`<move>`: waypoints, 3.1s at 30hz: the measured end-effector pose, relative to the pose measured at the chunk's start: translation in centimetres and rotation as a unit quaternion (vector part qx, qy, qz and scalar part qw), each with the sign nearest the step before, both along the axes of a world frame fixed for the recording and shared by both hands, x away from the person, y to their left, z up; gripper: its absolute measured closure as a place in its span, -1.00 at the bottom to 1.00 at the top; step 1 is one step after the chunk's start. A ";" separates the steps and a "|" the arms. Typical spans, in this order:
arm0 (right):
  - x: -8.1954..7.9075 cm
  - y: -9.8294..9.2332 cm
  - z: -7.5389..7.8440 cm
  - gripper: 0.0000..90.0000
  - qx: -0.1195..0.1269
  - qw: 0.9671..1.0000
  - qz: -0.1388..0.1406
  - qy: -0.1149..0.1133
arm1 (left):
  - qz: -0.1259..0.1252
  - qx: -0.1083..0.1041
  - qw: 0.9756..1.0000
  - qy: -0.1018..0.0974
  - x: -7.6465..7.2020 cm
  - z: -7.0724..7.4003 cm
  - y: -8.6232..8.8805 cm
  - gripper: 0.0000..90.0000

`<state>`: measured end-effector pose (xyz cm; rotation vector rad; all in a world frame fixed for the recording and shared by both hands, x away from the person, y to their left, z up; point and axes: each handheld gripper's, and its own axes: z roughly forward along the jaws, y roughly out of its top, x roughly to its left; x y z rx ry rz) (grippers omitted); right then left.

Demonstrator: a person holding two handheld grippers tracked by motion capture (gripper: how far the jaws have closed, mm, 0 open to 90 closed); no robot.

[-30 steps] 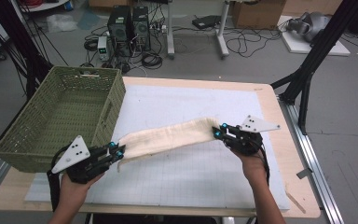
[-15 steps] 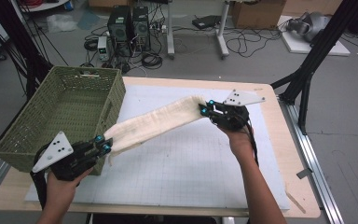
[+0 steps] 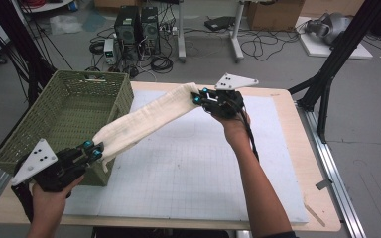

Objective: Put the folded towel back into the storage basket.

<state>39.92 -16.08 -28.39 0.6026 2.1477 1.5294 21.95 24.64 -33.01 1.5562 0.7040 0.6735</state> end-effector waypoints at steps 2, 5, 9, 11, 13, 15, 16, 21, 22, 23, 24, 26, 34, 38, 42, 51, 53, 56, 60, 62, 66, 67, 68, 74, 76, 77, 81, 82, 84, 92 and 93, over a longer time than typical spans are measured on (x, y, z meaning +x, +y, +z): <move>0.2 0.3 0.1 0.79 0.001 1.000 0.002 -0.002 | 0.004 -0.001 1.000 -0.001 -0.1 0.1 0.4 0.85; 0.9 1.5 0.5 0.79 0.000 1.000 0.004 0.000 | 0.012 -0.005 1.000 -0.002 -0.2 0.3 1.0 0.85; 1.7 3.1 1.0 0.79 -0.003 1.000 0.006 -0.003 | 0.022 -0.005 1.000 -0.003 -0.4 0.3 1.6 0.85; 2.0 3.6 1.0 0.79 -0.004 1.000 0.007 -0.002 | 0.026 -0.003 1.000 -0.003 -0.4 0.4 1.8 0.85; 2.5 4.4 1.2 0.79 -0.009 1.000 0.010 -0.002 | 0.034 0.001 0.999 -0.004 -0.5 0.3 2.0 0.85; 2.8 5.1 1.4 0.79 -0.012 1.000 0.011 0.001 | 0.041 0.005 0.999 -0.001 -0.5 0.2 2.3 0.85; 3.0 5.4 1.4 0.79 -0.013 1.000 0.011 -0.002 | 0.043 0.006 0.999 0.000 -0.5 0.1 2.5 0.85; 3.9 7.3 1.9 0.79 -0.017 1.000 0.012 -0.002 | 0.055 -0.002 0.998 0.000 -0.5 0.2 3.3 0.85; 4.1 7.8 2.0 0.79 -0.015 1.000 0.011 -0.006 | 0.056 -0.005 0.998 -0.001 -0.5 0.2 3.4 0.85; 4.3 8.1 2.1 0.79 -0.012 1.000 0.009 -0.005 | 0.057 -0.006 0.998 -0.001 -0.6 0.3 3.5 0.85; 4.4 8.6 2.2 0.79 -0.011 1.000 0.008 -0.004 | 0.058 -0.006 0.998 -0.001 -0.6 0.3 3.7 0.85; 4.9 9.5 2.4 0.79 -0.015 1.000 0.007 -0.002 | 0.061 -0.009 0.998 0.000 -0.6 0.3 3.8 0.85; 6.3 13.0 3.4 0.80 -0.016 1.000 0.007 -0.008 | 0.075 -0.014 0.997 0.000 -0.8 0.4 4.7 0.85; 6.9 14.4 3.6 0.79 -0.018 1.000 0.007 -0.006 | 0.080 -0.014 0.997 -0.001 -0.9 0.5 5.1 0.85; 7.4 15.7 3.7 0.79 -0.015 1.000 0.008 -0.005 | 0.086 -0.014 0.996 -0.001 -1.0 0.5 5.4 0.85; 8.3 18.1 3.3 0.79 -0.003 1.000 0.011 0.005 | 0.097 -0.020 0.995 0.000 -1.2 0.5 6.4 0.85; 8.5 18.6 3.3 0.79 0.003 1.000 0.013 0.008 | 0.101 -0.022 0.995 0.000 -1.3 0.5 6.7 0.85; 8.7 19.4 3.3 0.79 0.007 1.000 0.011 0.006 | 0.105 -0.025 0.994 0.002 -1.3 0.4 7.0 0.85; 9.2 20.6 3.0 0.79 -0.001 1.000 0.011 0.007 | 0.112 -0.024 0.993 0.004 -1.3 0.4 7.2 0.85; 9.4 21.3 3.0 0.79 -0.006 1.000 0.011 0.008 | 0.116 -0.022 0.993 0.004 -1.4 0.4 7.5 0.85; 9.7 23.0 3.1 0.79 -0.011 1.000 0.010 0.007 | 0.123 -0.025 0.992 0.006 -1.4 0.2 7.9 0.85; 9.8 23.3 3.0 0.79 -0.011 1.000 0.009 0.006 | 0.126 -0.027 0.992 0.007 -1.4 0.2 8.0 0.85; 9.8 23.7 3.0 0.79 -0.012 1.000 0.009 0.007 | 0.127 -0.026 0.992 0.007 -1.4 0.2 8.1 0.85; 10.4 25.4 2.5 0.79 -0.019 1.000 0.008 0.009 | 0.142 -0.030 0.989 0.011 -1.4 0.0 8.7 0.85; 10.9 26.0 2.3 0.79 -0.025 1.000 0.008 0.011 | 0.144 -0.028 0.989 0.015 -1.3 -0.1 8.8 0.85; 11.0 26.4 2.3 0.79 -0.026 1.000 0.007 0.014 | 0.145 -0.026 0.989 0.016 -1.2 -0.1 8.8 0.85; 11.7 27.9 1.9 0.79 -0.035 0.999 0.011 0.013 | 0.150 -0.025 0.988 0.023 -0.8 -0.3 9.1 0.85; 11.7 28.4 1.8 0.78 -0.037 0.999 0.011 0.014 | 0.152 -0.028 0.988 0.027 -0.8 -0.4 9.1 0.83; 11.6 29.5 1.3 0.54 -0.051 0.999 0.000 0.002 | 0.165 -0.034 0.985 0.037 -0.7 -0.5 9.2 0.52; 11.2 30.0 0.4 0.07 -0.052 0.999 -0.011 0.002 | 0.190 -0.054 0.979 0.050 -0.8 -0.3 9.9 -0.18; 11.0 29.5 0.3 0.05 -0.050 0.999 -0.011 0.003 | 0.189 -0.054 0.979 0.051 -0.8 -0.3 9.8 -0.18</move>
